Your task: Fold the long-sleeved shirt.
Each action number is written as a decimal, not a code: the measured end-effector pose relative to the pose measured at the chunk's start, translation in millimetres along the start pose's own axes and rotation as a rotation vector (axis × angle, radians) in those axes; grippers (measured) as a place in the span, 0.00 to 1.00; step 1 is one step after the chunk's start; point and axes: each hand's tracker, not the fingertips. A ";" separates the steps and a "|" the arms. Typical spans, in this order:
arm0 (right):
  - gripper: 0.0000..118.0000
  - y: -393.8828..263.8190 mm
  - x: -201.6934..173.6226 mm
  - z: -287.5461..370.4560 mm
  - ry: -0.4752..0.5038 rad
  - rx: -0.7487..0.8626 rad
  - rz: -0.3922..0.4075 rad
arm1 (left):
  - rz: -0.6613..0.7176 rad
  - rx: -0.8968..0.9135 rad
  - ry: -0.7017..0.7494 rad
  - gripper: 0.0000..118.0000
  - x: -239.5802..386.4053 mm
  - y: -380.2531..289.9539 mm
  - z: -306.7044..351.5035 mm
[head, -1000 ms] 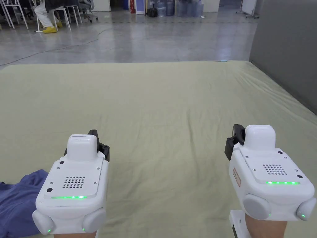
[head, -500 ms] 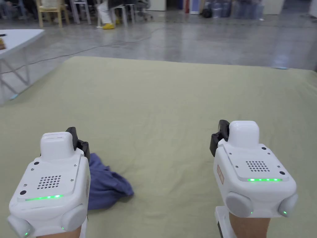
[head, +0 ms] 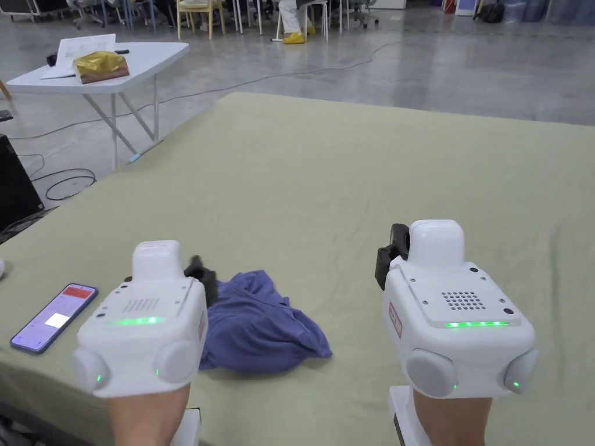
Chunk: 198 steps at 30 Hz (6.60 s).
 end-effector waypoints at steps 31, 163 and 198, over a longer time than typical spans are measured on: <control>0.02 -5.1 83.3 37.9 -0.125 -0.069 -0.106 | -0.172 -0.304 -0.533 0.15 161.3 52.3 -81.6; 0.14 134.1 368.1 -226.4 -0.277 -0.461 -0.390 | -0.139 -0.154 -0.470 0.04 255.6 244.5 -226.9; 1.00 -62.4 245.7 88.5 -0.342 -0.425 -0.383 | -0.058 -0.279 -0.539 1.00 86.7 -50.0 -58.5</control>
